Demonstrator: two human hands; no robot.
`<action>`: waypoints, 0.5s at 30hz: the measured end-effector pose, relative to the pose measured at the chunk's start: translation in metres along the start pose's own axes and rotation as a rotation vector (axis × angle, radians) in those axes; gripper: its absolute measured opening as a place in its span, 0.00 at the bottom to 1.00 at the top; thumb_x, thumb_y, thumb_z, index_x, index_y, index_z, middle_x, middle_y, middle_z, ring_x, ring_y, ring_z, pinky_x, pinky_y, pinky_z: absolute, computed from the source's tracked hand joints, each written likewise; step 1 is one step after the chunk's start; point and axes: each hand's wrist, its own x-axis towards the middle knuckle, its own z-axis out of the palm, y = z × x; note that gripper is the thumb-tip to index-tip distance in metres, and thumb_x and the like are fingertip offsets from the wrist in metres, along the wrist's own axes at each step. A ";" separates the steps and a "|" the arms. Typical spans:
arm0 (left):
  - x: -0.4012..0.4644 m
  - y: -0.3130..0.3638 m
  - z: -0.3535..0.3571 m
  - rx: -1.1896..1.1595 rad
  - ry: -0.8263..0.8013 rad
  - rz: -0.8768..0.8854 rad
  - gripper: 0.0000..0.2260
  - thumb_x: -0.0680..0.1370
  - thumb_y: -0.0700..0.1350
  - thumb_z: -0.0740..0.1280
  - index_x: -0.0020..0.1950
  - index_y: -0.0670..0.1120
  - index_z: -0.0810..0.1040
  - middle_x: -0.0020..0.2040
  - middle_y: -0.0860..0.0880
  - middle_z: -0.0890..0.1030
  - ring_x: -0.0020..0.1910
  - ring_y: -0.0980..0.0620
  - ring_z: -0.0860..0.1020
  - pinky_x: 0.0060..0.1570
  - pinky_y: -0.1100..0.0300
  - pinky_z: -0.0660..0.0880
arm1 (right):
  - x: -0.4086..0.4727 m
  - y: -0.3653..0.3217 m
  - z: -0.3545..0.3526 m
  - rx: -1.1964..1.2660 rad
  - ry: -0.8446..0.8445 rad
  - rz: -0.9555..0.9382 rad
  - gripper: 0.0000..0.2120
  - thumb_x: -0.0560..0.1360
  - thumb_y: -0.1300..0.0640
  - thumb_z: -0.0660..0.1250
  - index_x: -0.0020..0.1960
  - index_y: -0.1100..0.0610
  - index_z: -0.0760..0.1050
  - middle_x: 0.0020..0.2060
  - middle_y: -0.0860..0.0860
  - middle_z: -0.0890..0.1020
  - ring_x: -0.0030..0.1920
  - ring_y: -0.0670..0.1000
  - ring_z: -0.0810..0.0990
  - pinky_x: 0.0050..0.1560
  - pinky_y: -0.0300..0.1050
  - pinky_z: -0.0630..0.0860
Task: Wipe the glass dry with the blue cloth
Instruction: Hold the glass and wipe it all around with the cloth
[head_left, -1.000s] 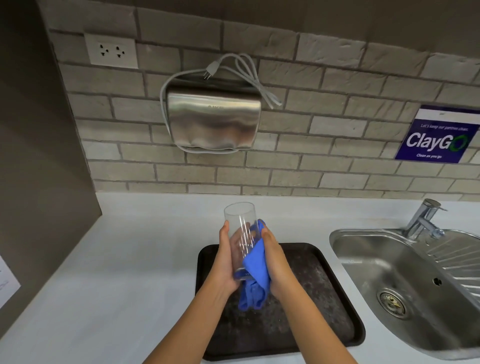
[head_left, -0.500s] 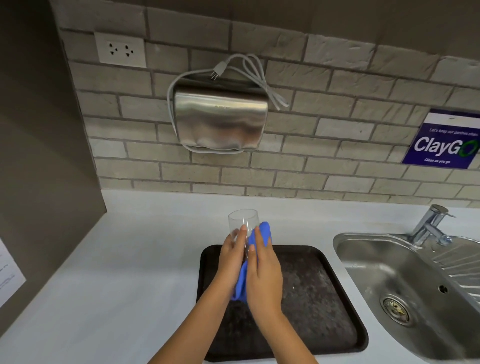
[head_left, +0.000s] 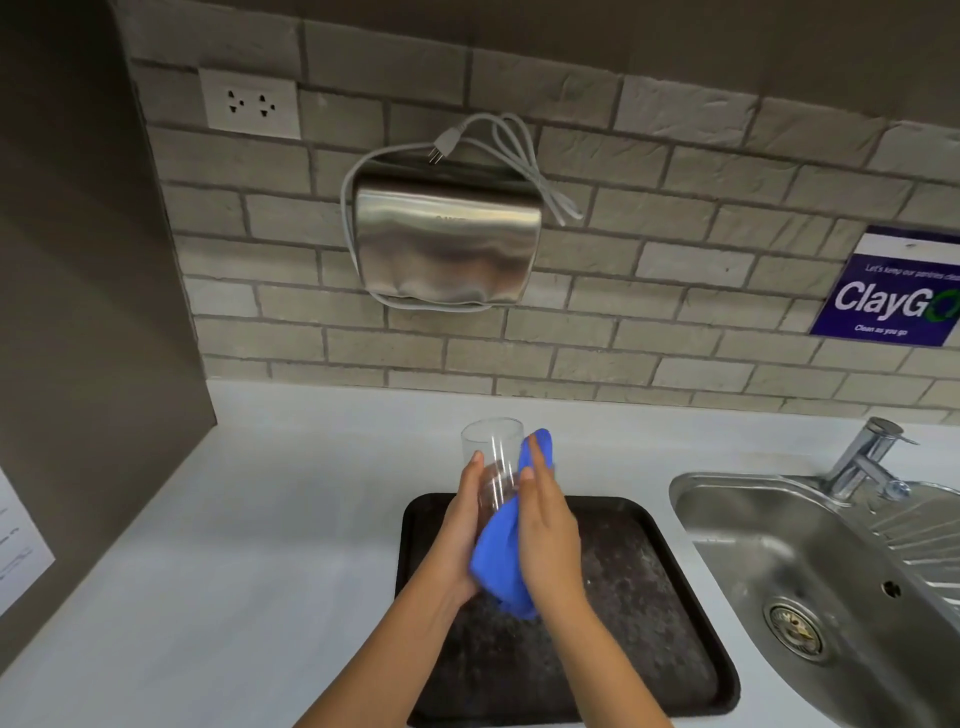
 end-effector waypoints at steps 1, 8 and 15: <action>0.001 0.003 -0.001 0.007 -0.017 -0.001 0.23 0.76 0.63 0.61 0.56 0.49 0.86 0.56 0.44 0.86 0.54 0.49 0.84 0.49 0.58 0.81 | -0.008 0.001 0.006 -0.178 0.002 -0.144 0.20 0.83 0.48 0.52 0.75 0.40 0.61 0.76 0.40 0.60 0.74 0.44 0.62 0.70 0.35 0.63; 0.002 -0.003 -0.005 -0.197 -0.112 -0.071 0.24 0.78 0.61 0.61 0.63 0.48 0.83 0.62 0.44 0.84 0.58 0.50 0.83 0.48 0.57 0.82 | 0.004 -0.010 0.000 -0.033 -0.060 -0.099 0.19 0.83 0.47 0.52 0.72 0.35 0.61 0.71 0.35 0.64 0.61 0.30 0.68 0.56 0.26 0.65; 0.008 0.001 0.002 -0.083 0.101 0.012 0.27 0.75 0.68 0.60 0.53 0.48 0.87 0.50 0.42 0.88 0.45 0.45 0.87 0.36 0.55 0.82 | 0.022 -0.005 -0.008 0.484 -0.172 0.524 0.26 0.78 0.37 0.56 0.61 0.57 0.77 0.54 0.59 0.84 0.54 0.58 0.83 0.49 0.51 0.81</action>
